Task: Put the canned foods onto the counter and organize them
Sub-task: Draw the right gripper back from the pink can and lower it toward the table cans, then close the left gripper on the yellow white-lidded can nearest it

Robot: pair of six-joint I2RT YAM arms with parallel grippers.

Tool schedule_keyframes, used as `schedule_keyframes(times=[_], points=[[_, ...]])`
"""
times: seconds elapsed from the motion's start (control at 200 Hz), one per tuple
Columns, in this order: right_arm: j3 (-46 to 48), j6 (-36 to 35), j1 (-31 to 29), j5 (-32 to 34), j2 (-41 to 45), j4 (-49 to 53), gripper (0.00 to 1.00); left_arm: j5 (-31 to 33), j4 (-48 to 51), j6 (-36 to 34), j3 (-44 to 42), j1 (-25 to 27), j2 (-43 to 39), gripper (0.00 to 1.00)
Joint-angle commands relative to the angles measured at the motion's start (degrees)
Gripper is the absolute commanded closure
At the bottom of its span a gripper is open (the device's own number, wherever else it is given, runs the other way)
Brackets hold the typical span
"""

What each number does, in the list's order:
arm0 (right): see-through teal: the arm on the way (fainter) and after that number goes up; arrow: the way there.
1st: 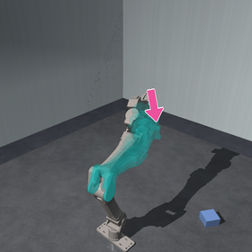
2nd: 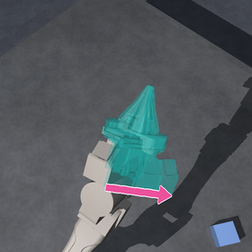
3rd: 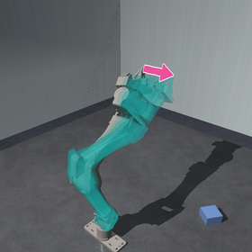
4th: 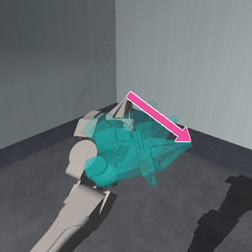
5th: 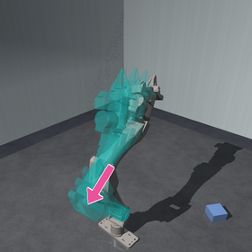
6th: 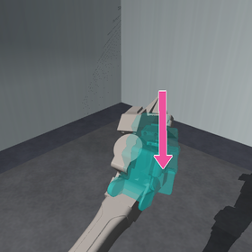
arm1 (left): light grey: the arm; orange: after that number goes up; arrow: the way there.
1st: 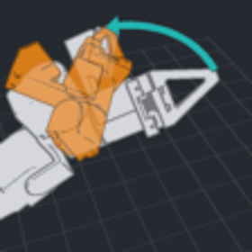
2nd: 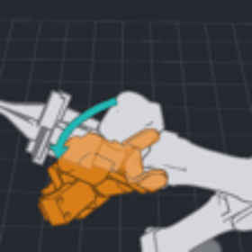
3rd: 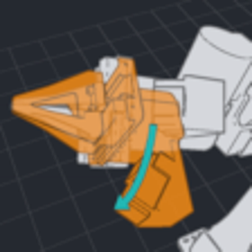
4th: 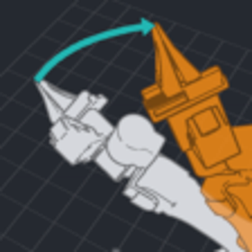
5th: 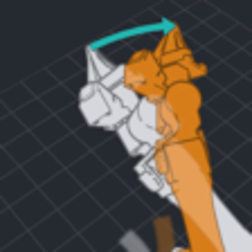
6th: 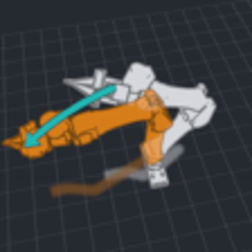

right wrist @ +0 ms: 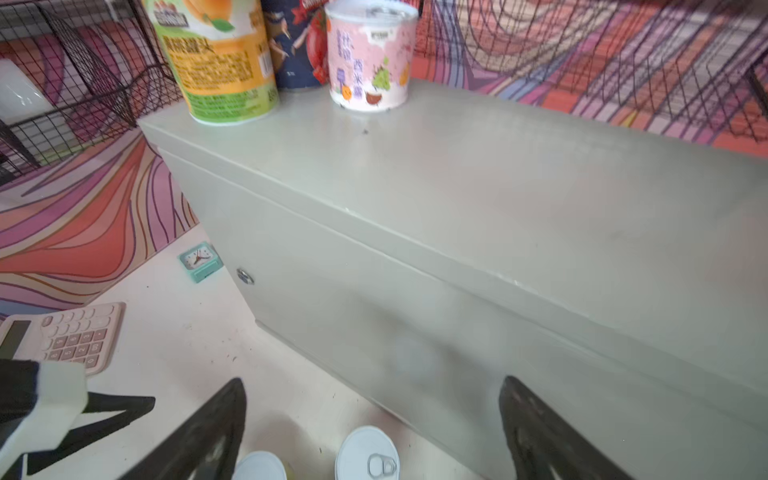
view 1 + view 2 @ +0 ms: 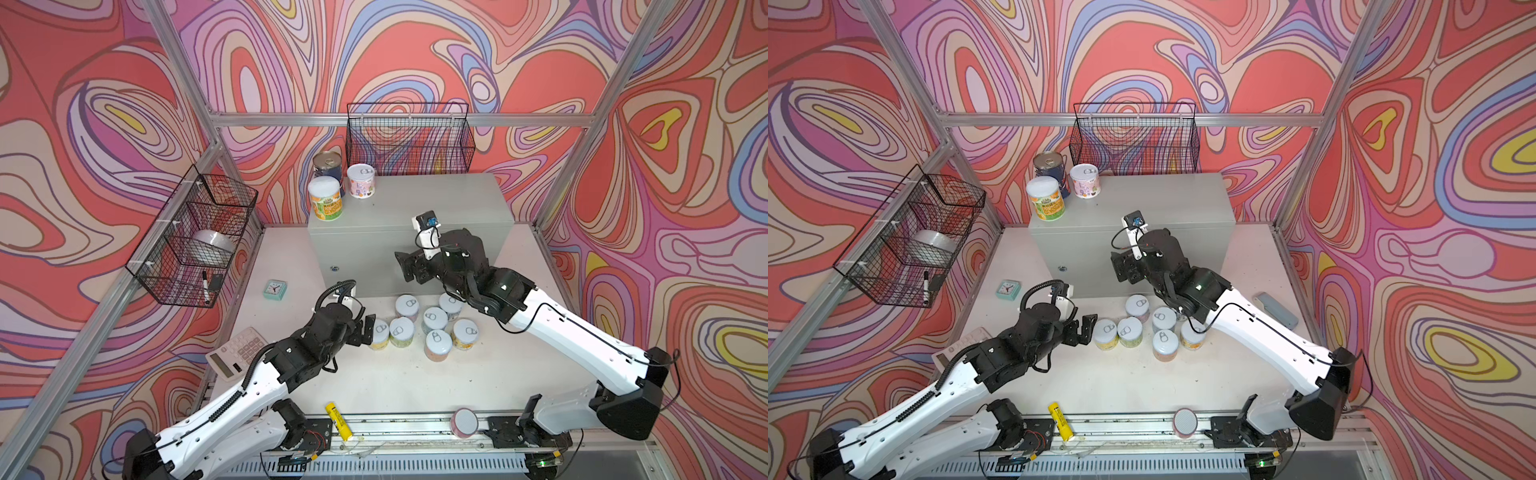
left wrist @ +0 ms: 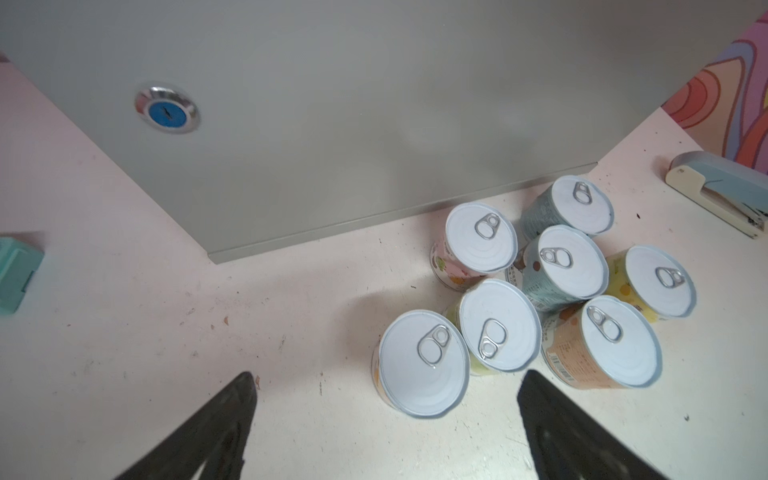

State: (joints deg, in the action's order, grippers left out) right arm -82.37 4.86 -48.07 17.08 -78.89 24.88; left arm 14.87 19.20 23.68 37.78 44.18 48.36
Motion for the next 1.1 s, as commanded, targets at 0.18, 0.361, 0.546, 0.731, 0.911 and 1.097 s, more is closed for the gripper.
schedule_keyframes(times=[0.18, 0.361, 0.546, 0.731, 0.911, 1.097], points=[[14.15, 12.45, -0.20, -5.62, 8.28, 1.70, 0.06, 0.84, -6.92, 4.84, -12.09, 3.83, -6.01, 0.00], [21.04, 15.97, -0.64, -7.32, 11.71, 1.61, 0.04, 0.75, -16.01, 6.57, -18.86, 5.85, -4.69, 0.00], [24.45, 17.47, -0.70, -6.69, 12.18, 1.42, 0.03, 1.88, -23.02, 6.55, -22.02, 6.20, -0.68, 0.00], [25.94, 17.48, -0.73, -6.02, 11.42, -0.10, 0.05, 2.65, -27.89, 5.41, -23.32, 6.18, 2.55, 0.00], [26.63, 16.91, -0.71, -6.10, 10.48, -1.80, 0.05, 3.01, -31.95, 5.19, -23.38, 6.26, 7.21, 0.00], [27.08, 16.51, -0.75, -6.49, 9.29, -2.95, 0.06, 2.19, -36.67, 4.71, -22.43, 6.19, 13.25, 0.00]])
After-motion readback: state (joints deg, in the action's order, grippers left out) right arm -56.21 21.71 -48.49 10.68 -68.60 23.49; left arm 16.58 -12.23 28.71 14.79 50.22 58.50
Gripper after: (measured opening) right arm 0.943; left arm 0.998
